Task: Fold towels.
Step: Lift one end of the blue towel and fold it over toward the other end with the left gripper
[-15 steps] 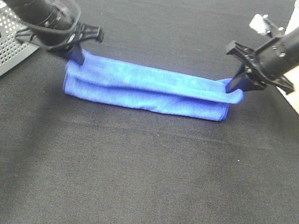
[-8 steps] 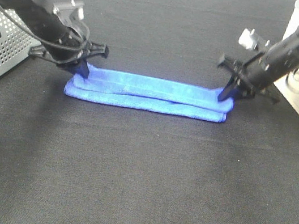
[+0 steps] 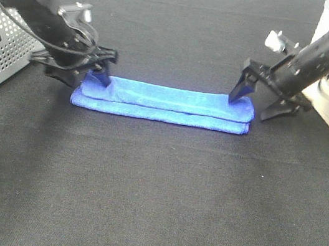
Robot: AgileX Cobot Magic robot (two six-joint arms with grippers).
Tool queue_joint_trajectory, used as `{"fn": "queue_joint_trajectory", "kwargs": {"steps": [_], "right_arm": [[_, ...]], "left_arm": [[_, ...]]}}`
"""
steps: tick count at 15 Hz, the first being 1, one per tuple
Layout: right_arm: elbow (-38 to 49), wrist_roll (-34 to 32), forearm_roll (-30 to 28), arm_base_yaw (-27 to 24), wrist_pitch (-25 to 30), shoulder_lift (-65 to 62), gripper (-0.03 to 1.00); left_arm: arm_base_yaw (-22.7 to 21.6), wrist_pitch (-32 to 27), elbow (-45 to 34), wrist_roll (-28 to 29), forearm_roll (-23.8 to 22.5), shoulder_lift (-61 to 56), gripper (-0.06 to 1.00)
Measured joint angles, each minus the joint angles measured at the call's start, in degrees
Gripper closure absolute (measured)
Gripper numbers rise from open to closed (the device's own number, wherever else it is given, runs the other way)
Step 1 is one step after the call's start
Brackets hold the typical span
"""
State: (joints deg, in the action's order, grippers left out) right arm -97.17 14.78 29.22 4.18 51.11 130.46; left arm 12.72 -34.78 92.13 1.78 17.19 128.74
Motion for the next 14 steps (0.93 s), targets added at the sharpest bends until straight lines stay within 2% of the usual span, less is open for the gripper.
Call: {"fn": "queue_joint_trajectory", "kwargs": {"steps": [3,4,6,9,11,14], "right_arm": [[-0.1,-1.8,-0.7,0.0,1.1,-0.2,0.15],[-0.1,-1.9,-0.7,0.0,1.2,-0.2,0.15],[-0.1,-2.0,-1.1,0.0,1.2,-0.2,0.15],[-0.1,-2.0,-1.8,0.0,1.2,-0.2,0.15],[-0.1,-2.0,-2.2,0.0,1.2,-0.2,0.15],[-0.1,-2.0,-2.6,0.0,1.2,-0.2,0.15]], "left_arm": [[-1.7,-2.0,0.1,2.3,-2.5,-1.3,0.23],[-1.7,-2.6,0.1,2.3,-1.6,-0.4,0.23],[-1.7,-1.7,0.1,0.4,3.2,1.0,0.23],[-1.7,-0.3,0.1,-5.5,8.6,2.6,0.23],[-1.7,-0.1,0.2,-8.4,10.4,3.7,0.23],[-1.7,0.1,0.5,-9.3,11.9,4.3,0.26]]}}
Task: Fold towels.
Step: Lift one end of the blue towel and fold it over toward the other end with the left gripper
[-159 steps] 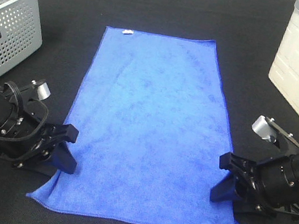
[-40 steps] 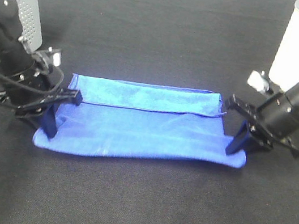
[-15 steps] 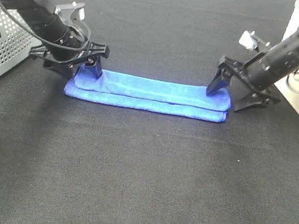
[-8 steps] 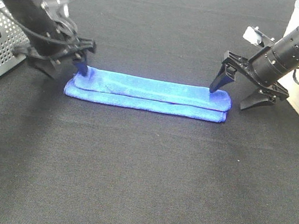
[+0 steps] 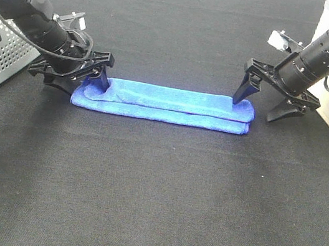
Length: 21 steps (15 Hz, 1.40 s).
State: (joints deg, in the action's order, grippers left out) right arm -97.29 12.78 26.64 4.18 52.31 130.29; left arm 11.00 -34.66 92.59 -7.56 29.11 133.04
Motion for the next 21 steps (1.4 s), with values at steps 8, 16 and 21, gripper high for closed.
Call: {"fn": "queue_joint_trajectory", "kwargs": {"steps": [8,16,21], "right_arm": [[0.0,0.0,-0.1,0.0,-0.2,0.0,0.15],[0.0,0.0,-0.3,0.0,-0.3,0.0,0.15],[0.0,0.0,-0.3,0.0,0.5,-0.3,0.15]], "left_arm": [[0.0,0.4,0.0,-0.1,2.1,0.8,0.88],[-0.4,-17.1,9.9,13.9,-23.1,-7.4,0.88],[6.7,-24.4,18.9,17.6,-22.9,-7.2,0.88]]}}
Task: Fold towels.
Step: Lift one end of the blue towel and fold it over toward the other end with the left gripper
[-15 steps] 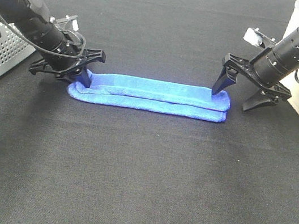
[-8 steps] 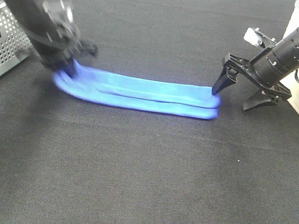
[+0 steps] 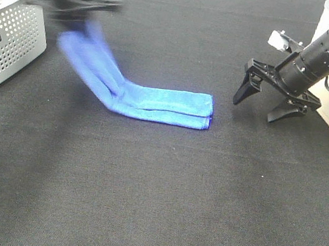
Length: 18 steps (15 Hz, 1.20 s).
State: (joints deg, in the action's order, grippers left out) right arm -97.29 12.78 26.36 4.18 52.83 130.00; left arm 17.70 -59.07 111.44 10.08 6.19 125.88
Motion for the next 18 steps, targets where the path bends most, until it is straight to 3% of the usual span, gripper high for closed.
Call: {"fn": "queue_joint_trajectory", "kwargs": {"steps": [2,9,13,16,18], "right_arm": [[0.0,0.0,0.1,0.0,0.2,-0.2,0.15],[0.0,-1.7,0.3,0.0,4.4,-0.6,0.15],[0.0,-1.8,0.6,0.0,5.5,-0.6,0.15],[0.0,-1.8,1.3,0.0,6.0,-0.6,0.15],[0.0,-1.8,2.8,0.0,6.0,-0.6,0.15]], "left_arm": [[1.9,0.2,0.9,0.7,1.4,0.6,0.88],[9.6,4.2,11.5,5.6,13.4,14.4,0.85],[11.1,7.4,13.6,6.6,17.4,16.7,0.58],[11.8,9.8,13.8,4.9,24.8,16.7,0.49],[11.7,9.9,13.8,2.0,27.2,16.7,0.40]]}}
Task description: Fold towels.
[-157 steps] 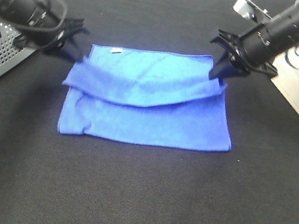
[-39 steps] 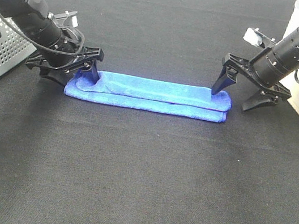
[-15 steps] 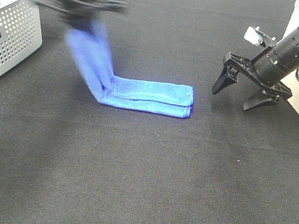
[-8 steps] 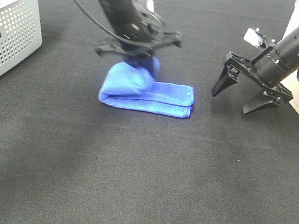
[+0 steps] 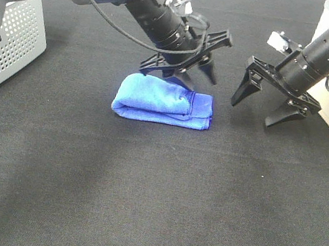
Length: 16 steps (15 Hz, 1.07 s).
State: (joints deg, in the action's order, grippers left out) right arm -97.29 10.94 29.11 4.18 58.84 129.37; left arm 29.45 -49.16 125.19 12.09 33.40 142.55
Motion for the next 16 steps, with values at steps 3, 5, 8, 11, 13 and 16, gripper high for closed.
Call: {"fn": "queue_joint_trajectory", "kwargs": {"steps": [3,5,8,11,13,16], "right_arm": [[0.0,1.0,3.6,0.0,0.9,0.0,0.15],[0.0,3.6,7.0,0.0,1.0,-1.0,0.15],[0.0,8.0,14.3,1.5,0.2,-4.3,0.15],[0.0,11.8,21.2,8.2,-2.3,-4.5,0.15],[0.0,13.9,26.5,11.7,-5.3,-4.0,0.15],[0.0,16.1,32.7,13.2,-8.1,-0.9,0.15]], "left_arm": [[-1.4,-0.1,2.2,-3.8,-2.8,-2.2,0.37],[-4.3,0.4,3.3,-4.6,-7.8,-5.1,0.37],[-9.1,-0.9,3.5,-4.3,-14.6,-7.2,0.37],[-12.0,-2.9,3.5,-2.4,-17.4,-7.3,0.37],[-12.7,-3.4,3.5,-1.9,-17.8,-7.3,0.37],[-12.7,-3.6,3.5,-1.9,-18.3,-7.3,0.37]]}}
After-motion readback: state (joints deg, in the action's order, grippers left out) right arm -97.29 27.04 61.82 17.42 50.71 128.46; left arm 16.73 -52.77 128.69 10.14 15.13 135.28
